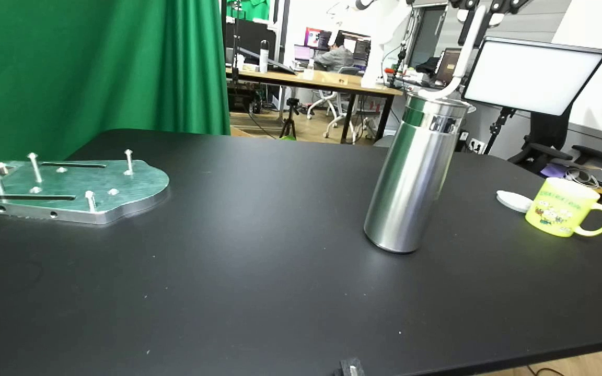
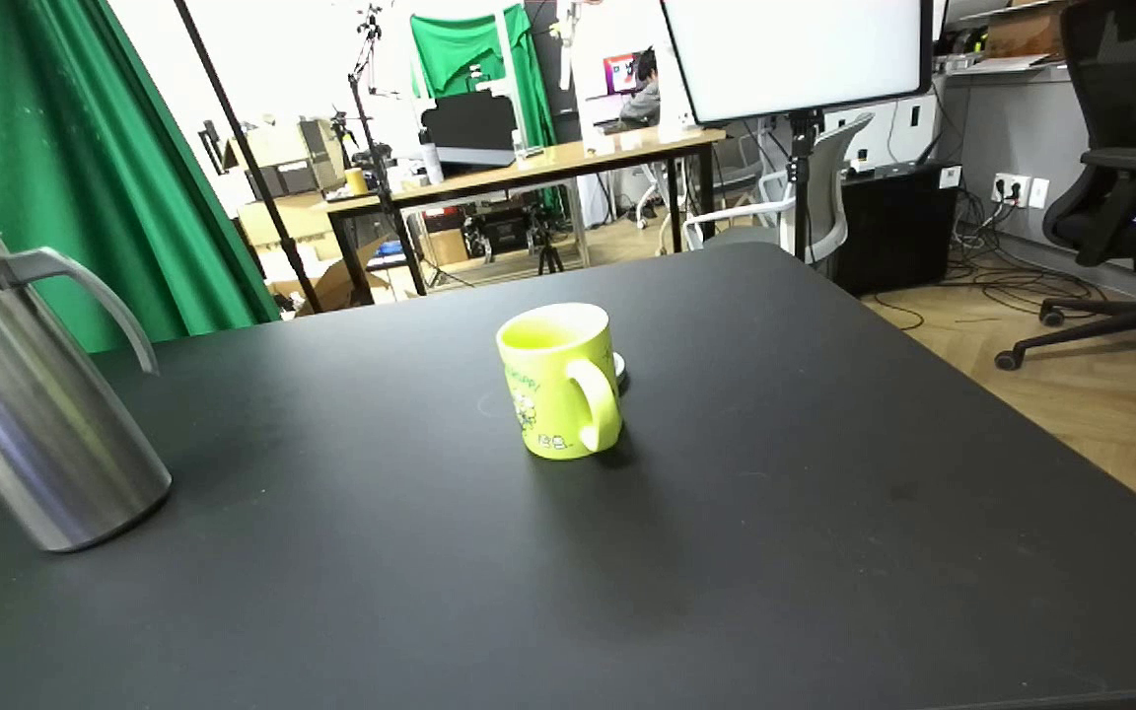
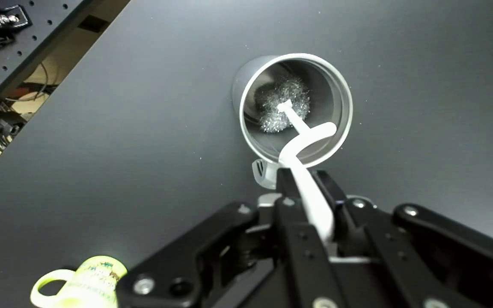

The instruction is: Scrub inside the flask with the brush

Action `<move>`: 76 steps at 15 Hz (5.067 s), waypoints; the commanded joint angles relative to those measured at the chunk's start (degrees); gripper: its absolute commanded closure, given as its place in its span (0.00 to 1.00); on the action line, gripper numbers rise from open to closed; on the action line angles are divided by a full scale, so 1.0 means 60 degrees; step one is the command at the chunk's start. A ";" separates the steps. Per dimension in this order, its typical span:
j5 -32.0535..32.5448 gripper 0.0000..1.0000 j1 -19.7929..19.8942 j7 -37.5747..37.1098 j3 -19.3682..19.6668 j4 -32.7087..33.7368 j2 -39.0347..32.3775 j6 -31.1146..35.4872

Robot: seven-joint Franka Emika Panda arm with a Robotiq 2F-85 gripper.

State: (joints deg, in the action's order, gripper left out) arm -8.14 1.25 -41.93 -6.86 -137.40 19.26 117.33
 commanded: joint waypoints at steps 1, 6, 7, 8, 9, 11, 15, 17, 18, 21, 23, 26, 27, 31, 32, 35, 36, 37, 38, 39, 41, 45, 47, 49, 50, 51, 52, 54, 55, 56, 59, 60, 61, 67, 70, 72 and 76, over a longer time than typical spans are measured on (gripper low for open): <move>-0.0140 0.96 -0.0078 0.0014 0.0047 0.0220 -0.0481 0.0086; 0.0159 0.96 -0.0344 -0.0011 -0.0192 -0.0021 0.0412 -0.0777; 0.0210 0.96 -0.0411 -0.0014 -0.0270 -0.0083 0.0719 -0.1018; 0.0229 0.96 -0.0470 0.0012 -0.0338 -0.0108 0.0999 -0.1276; 0.0243 0.96 -0.0527 0.0005 -0.0423 -0.0121 0.1331 -0.1535; 0.0274 0.96 -0.0611 -0.0003 -0.0596 -0.0094 0.1965 -0.1973; 0.0275 0.96 -0.0633 0.0037 -0.0837 0.0028 0.2833 -0.2460; 0.0206 0.96 -0.0560 0.0124 -0.0829 0.0118 0.3003 -0.2564; 0.0146 0.96 -0.0512 0.0230 -0.0752 0.0123 0.2976 -0.2423; -0.0045 0.96 -0.0345 0.0574 -0.0508 0.0101 0.2613 -0.1799; -0.0272 0.96 -0.0234 0.0781 -0.0353 0.0114 0.2197 -0.1368; -0.0432 0.96 -0.0132 0.0941 -0.0283 0.0197 0.1356 -0.0950; -0.0446 0.96 -0.0128 0.0954 -0.0284 0.0189 0.1073 -0.0774; -0.0429 0.96 -0.0180 0.0843 -0.0316 0.0279 -0.0169 -0.0376; -0.0372 0.96 -0.0199 0.0776 -0.0332 0.0306 -0.0387 -0.0343; -0.0302 0.96 -0.0278 0.0691 -0.0318 0.0367 -0.0781 -0.0267; -0.0284 0.96 -0.0309 0.0655 -0.0319 0.0373 -0.0787 -0.0284; -0.0250 0.96 -0.0337 0.0611 -0.0330 0.0381 -0.0751 -0.0317; -0.0225 0.96 -0.0376 0.0532 -0.0361 0.0351 -0.0557 -0.0363; -0.0188 0.96 -0.0409 0.0475 -0.0393 0.0332 -0.0377 -0.0457; -0.0155 0.96 -0.0495 0.0496 -0.0449 0.0333 0.0080 -0.0930; -0.0142 0.96 -0.0629 0.0541 -0.0627 0.0273 0.1307 -0.1838; -0.0165 0.96 -0.0615 0.0602 -0.0696 0.0298 0.1753 -0.2077; -0.0173 0.96 -0.0535 0.0627 -0.0738 0.0397 0.1918 -0.2239; -0.0183 0.96 -0.0468 0.0620 -0.0732 0.0458 0.1851 -0.2255; -0.0196 0.96 -0.0400 0.0597 -0.0722 0.0467 0.1782 -0.2152; -0.0209 0.96 -0.0333 0.0616 -0.0691 0.0473 0.1642 -0.2072; -0.0223 0.96 -0.0180 0.0626 -0.0647 0.0446 0.1254 -0.1752; -0.0223 0.96 -0.0116 0.0625 -0.0631 0.0438 0.1040 -0.1554; -0.0218 0.96 -0.0053 0.0629 -0.0606 0.0453 0.0724 -0.1368; -0.0174 0.96 0.0022 0.0551 -0.0550 0.0584 -0.0114 -0.1045; -0.0151 0.96 0.0007 0.0529 -0.0534 0.0602 -0.0284 -0.0988; -0.0132 0.96 -0.0030 0.0525 -0.0523 0.0604 -0.0366 -0.0971; 0.0025 0.96 -0.0348 0.0467 -0.0664 0.0356 0.0742 -0.1530; 0.0058 0.96 -0.0452 0.0507 -0.0760 0.0340 0.1566 -0.2071; 0.0013 0.96 -0.0462 0.0575 -0.0801 0.0352 0.2056 -0.2317; -0.0071 0.96 -0.0270 0.0695 -0.0755 0.0315 0.2389 -0.2222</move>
State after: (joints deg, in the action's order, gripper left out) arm -8.83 -1.13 -37.12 -11.81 -135.52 32.68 103.87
